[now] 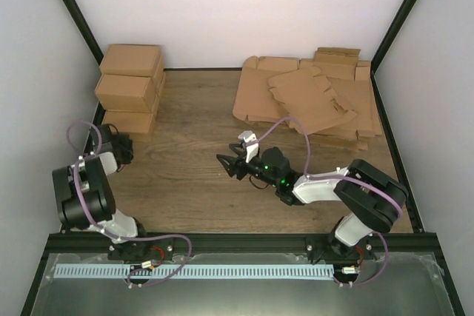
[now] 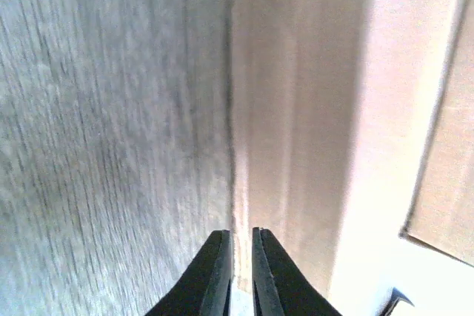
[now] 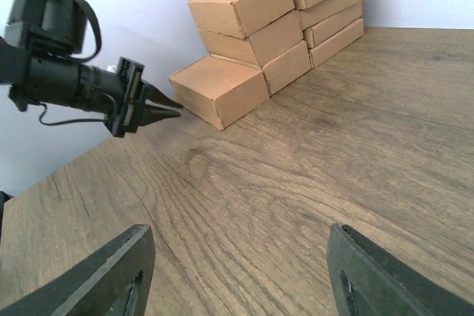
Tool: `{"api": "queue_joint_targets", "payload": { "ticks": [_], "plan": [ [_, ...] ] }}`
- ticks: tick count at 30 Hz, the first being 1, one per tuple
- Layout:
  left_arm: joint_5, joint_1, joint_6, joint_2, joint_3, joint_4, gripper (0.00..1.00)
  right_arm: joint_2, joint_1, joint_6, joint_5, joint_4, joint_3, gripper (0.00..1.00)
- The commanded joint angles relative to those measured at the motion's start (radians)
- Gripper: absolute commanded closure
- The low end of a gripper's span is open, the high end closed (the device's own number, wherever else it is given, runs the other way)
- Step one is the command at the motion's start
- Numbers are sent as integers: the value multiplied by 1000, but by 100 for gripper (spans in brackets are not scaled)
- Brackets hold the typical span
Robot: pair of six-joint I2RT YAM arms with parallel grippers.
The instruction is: Fold the paper box
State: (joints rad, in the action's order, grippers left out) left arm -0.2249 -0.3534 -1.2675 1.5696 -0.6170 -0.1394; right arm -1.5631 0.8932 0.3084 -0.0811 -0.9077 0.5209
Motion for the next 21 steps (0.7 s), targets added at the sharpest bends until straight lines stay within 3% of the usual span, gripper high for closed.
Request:
{"api": "queue_joint_targets", "payload": {
  "ticks": [1,7,14,16,18,19,21],
  "plan": [
    [61,2,125,-149,8,158,86,67,-5,-1,34,-43,-29,33],
    [72,9,264,-374,49,306,72,252,-6,-13,122,39,-88,33],
    [29,69,496,-554,98,317,49,527,-34,-31,260,318,-162,27],
    [3,101,560,-603,111,294,38,619,-50,-29,306,388,-194,24],
    [-16,122,636,-651,129,270,21,699,-58,-11,405,464,-215,12],
    [-31,127,662,-675,140,255,11,729,-61,11,492,516,-219,3],
    [-22,142,702,-735,161,225,1,760,-64,51,704,587,-234,0]
  ]
}}
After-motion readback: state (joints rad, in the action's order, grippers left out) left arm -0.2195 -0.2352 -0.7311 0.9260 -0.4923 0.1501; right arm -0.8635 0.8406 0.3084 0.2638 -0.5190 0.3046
